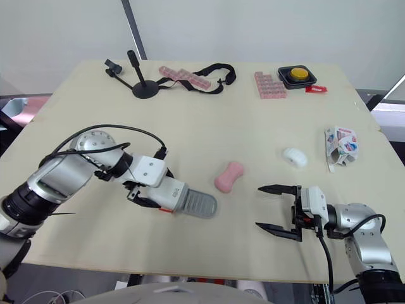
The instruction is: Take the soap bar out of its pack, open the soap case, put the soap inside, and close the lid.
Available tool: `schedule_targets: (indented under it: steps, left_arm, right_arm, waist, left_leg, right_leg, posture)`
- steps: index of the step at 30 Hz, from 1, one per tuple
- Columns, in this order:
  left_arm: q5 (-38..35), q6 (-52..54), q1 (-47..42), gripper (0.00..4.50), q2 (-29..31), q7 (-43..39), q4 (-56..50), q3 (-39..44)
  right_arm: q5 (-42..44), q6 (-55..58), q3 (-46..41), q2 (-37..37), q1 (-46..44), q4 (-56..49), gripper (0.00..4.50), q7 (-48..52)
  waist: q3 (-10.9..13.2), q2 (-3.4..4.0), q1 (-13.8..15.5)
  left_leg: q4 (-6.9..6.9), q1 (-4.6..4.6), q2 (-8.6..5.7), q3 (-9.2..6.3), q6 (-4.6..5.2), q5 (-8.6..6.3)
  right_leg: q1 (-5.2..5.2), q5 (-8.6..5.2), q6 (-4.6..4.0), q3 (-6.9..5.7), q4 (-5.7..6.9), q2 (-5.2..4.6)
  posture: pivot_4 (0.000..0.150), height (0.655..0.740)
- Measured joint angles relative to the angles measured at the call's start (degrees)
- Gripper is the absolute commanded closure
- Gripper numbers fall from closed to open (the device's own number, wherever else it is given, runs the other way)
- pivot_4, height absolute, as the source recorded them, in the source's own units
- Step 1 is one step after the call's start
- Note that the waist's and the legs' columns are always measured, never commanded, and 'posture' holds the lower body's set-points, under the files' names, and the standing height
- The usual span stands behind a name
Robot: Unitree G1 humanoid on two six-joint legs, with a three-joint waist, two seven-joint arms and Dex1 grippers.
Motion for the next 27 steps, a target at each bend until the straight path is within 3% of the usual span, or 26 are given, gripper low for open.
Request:
schedule_targets:
  steps: [15,27]
  left_arm:
    - [-7.4,-13.9,11.7,1.02,2.6,0.4,6.9,11.9]
    - [-4.6,-23.8,12.2,1.02,0.5,1.5,16.2,12.1]
  right_arm:
    - [-0.1,0.2,0.3,-0.2,-0.9,1.4,0.05,0.2]
    - [-0.7,1.3,0.4,-0.3,-1.9,1.3,0.05,0.2]
  waist:
    - [0.0,0.0,0.0]
    - [0.0,0.0,0.1]
  left_leg:
    - [-0.06,-0.01,0.01,-0.01,-0.01,-0.01]
    - [-0.06,0.01,0.0,-0.01,-0.01,-0.01]
  right_leg:
    - [0.02,0.0,0.01,-0.06,-0.09,0.0]
    - [0.04,0.01,0.01,-0.07,-0.09,-0.02]
  posture:
    - [0.15,0.74]
    - [0.15,0.74]
